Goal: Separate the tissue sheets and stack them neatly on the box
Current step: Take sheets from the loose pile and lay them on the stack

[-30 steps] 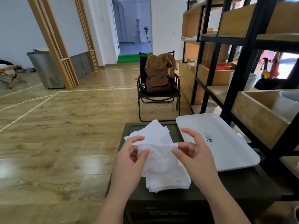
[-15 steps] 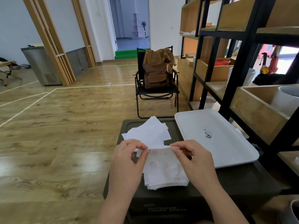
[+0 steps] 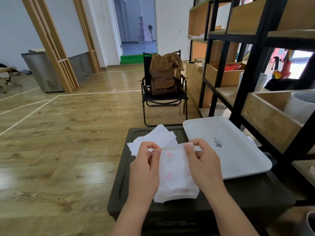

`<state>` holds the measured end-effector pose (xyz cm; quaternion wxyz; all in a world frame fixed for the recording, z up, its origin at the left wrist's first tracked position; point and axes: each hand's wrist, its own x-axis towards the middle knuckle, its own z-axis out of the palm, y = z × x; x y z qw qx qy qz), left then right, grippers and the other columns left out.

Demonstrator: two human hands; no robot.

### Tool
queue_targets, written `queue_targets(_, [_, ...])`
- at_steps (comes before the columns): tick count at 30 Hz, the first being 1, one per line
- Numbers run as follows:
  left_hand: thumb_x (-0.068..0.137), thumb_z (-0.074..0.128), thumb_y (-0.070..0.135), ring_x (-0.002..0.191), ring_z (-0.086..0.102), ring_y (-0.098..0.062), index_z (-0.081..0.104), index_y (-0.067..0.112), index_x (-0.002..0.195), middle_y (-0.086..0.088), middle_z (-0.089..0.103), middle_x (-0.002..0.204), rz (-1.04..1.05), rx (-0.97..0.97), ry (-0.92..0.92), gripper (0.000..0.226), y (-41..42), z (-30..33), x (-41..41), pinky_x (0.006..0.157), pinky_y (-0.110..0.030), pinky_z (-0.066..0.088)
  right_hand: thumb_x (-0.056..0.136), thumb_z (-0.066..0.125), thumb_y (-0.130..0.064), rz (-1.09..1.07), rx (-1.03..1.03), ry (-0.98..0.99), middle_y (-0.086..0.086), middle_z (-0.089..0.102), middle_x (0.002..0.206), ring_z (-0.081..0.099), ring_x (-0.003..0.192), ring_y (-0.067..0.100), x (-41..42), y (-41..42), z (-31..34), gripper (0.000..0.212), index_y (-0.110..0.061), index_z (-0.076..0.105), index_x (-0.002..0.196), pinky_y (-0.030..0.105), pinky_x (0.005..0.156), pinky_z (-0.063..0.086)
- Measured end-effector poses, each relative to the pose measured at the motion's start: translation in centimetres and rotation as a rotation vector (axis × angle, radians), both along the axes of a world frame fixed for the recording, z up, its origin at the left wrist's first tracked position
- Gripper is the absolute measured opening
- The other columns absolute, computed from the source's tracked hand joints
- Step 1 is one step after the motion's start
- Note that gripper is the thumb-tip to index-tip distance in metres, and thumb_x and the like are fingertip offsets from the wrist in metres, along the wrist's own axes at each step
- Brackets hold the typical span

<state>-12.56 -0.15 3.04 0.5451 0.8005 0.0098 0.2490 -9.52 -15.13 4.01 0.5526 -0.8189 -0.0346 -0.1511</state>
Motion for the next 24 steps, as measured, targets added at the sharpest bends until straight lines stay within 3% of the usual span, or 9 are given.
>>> queue_targets(4, [0.100,0.052,0.031,0.042,0.032,-0.006,0.053,0.034,0.086,0.014,0.042,0.044,0.024,0.049,0.254,0.015,0.5,-2.6,1.4,0.041,-0.017,0.025,0.096,0.049,-0.044,-0.060,-0.231,0.168,-0.013,0.058,0.074,0.054,0.068,0.002,0.8,-0.3,-2.2,0.019,-0.036,0.048,0.079,0.017,0.053,0.033])
queue_targets(8, [0.100,0.053,0.030,0.042,0.042,-0.001,0.054,0.033,0.085,0.024,0.050,0.047,0.066,0.111,0.365,0.015,0.6,-4.4,1.9,0.039,-0.014,0.030,0.094,0.051,-0.044,-0.090,-0.358,0.248,-0.008,0.053,0.065,0.049,0.061,0.006,1.4,-0.3,-4.2,0.030,-0.025,0.047,0.072,0.022,0.050,0.032])
queue_targets(11, [0.099,0.053,0.031,0.047,0.047,0.004,0.053,0.033,0.084,0.028,0.052,0.050,0.099,0.139,0.401,0.015,0.4,-5.2,2.0,0.041,-0.012,0.033,0.091,0.054,-0.046,-0.135,-0.376,0.283,-0.005,0.051,0.062,0.048,0.060,0.010,1.5,-0.1,-5.2,0.038,-0.020,0.043,0.065,0.024,0.050,0.033])
queue_targets(14, [0.096,0.057,0.040,0.047,0.050,0.001,0.051,0.034,0.085,0.016,0.054,0.051,0.157,0.145,0.435,0.014,0.6,-5.5,2.3,0.038,-0.013,0.031,0.087,0.056,-0.053,-0.190,-0.363,0.289,-0.006,0.051,0.061,0.049,0.059,0.009,1.6,0.0,-5.9,0.043,-0.019,0.043,0.064,0.023,0.051,0.032])
queue_targets(17, [0.085,0.062,0.059,0.062,0.056,-0.001,0.050,0.034,0.089,0.014,0.060,0.071,0.212,0.213,0.503,0.028,1.7,-5.8,2.5,0.048,-0.019,0.034,0.086,0.059,-0.052,-0.179,-0.284,0.313,-0.006,0.049,0.060,0.050,0.059,0.010,1.7,-0.1,-6.4,0.044,-0.017,0.044,0.064,0.024,0.053,0.035])
queue_targets(20, [0.075,0.068,0.065,0.061,0.057,-0.001,0.052,0.035,0.087,0.012,0.061,0.068,0.220,0.236,0.468,0.037,3.0,-5.7,3.0,0.051,-0.020,0.036,0.087,0.058,-0.052,-0.181,-0.273,0.295,-0.005,0.050,0.061,0.050,0.060,0.011,1.7,0.0,-6.8,0.043,-0.018,0.043,0.065,0.024,0.053,0.036])
queue_targets(22, [0.078,0.069,0.060,0.058,0.057,-0.002,0.055,0.034,0.085,0.009,0.059,0.062,0.232,0.274,0.373,0.030,3.8,-5.3,4.4,0.052,-0.019,0.038,0.087,0.058,-0.051,-0.192,-0.295,0.264,-0.005,0.052,0.062,0.050,0.060,0.010,1.6,0.1,-6.9,0.042,-0.019,0.042,0.065,0.023,0.052,0.035])
queue_targets(24, [0.083,0.070,0.050,0.066,0.057,-0.001,0.058,0.033,0.085,0.012,0.060,0.070,0.215,0.303,0.283,0.021,4.5,-4.8,6.7,0.056,-0.017,0.038,0.088,0.057,-0.051,-0.194,-0.318,0.247,-0.004,0.052,0.065,0.050,0.061,0.009,1.5,0.4,-6.8,0.041,-0.020,0.042,0.066,0.021,0.052,0.033])
